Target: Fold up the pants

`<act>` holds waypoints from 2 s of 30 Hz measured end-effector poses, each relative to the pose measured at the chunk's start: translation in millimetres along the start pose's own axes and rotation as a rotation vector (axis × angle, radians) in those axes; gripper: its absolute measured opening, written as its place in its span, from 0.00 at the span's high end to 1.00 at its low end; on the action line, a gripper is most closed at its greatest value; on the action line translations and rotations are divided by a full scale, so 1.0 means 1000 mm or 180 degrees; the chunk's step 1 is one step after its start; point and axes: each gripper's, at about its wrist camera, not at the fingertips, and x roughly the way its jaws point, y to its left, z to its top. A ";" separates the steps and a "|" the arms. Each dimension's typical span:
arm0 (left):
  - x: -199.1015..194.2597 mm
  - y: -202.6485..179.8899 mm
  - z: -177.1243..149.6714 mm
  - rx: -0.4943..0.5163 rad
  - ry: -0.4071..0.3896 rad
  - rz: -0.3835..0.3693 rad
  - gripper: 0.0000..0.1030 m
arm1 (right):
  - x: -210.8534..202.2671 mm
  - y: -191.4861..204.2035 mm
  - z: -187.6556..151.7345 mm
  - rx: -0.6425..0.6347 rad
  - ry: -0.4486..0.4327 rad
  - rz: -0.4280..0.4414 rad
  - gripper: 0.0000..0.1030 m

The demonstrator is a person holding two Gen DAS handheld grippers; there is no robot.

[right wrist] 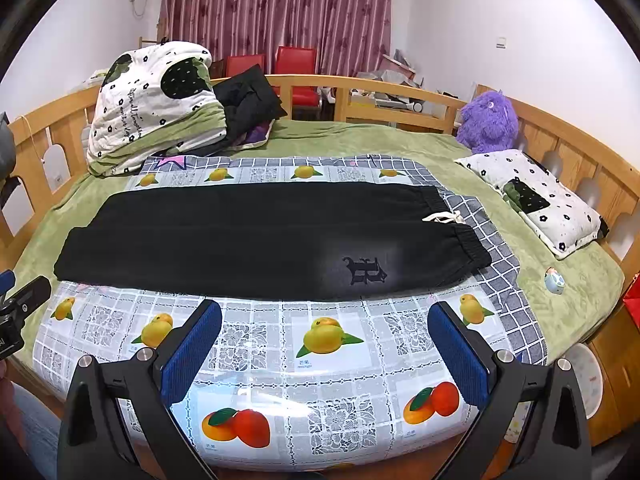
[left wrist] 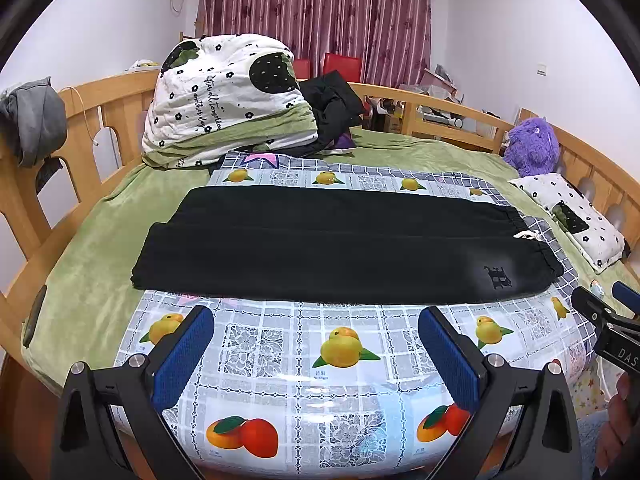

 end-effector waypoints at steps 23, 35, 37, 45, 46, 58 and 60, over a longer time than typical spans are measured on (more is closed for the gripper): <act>0.000 0.000 0.000 0.0001 0.0003 -0.0001 0.00 | 0.000 -0.001 0.000 0.0000 0.0000 0.0007 0.02; 0.000 -0.001 0.000 -0.0002 0.0005 -0.0014 0.00 | -0.002 0.002 0.002 -0.0032 -0.0015 -0.0006 0.02; 0.000 -0.001 0.000 0.0001 0.0004 -0.0011 0.00 | -0.002 0.002 0.002 -0.0035 -0.0020 0.0002 0.02; -0.002 -0.009 -0.004 0.0044 0.0004 -0.0167 0.00 | -0.003 0.005 0.002 -0.0025 -0.0046 0.0086 0.02; -0.002 -0.011 -0.004 0.0048 -0.0014 -0.0187 0.00 | -0.004 0.005 0.002 -0.0013 -0.0061 0.0121 0.02; 0.026 -0.007 0.033 0.0053 0.0071 -0.0415 0.06 | 0.015 -0.001 0.026 0.0034 -0.0147 0.0270 0.03; 0.027 0.004 0.045 0.0005 0.0005 -0.0479 0.06 | 0.026 -0.008 0.039 0.0047 -0.0073 0.0283 0.09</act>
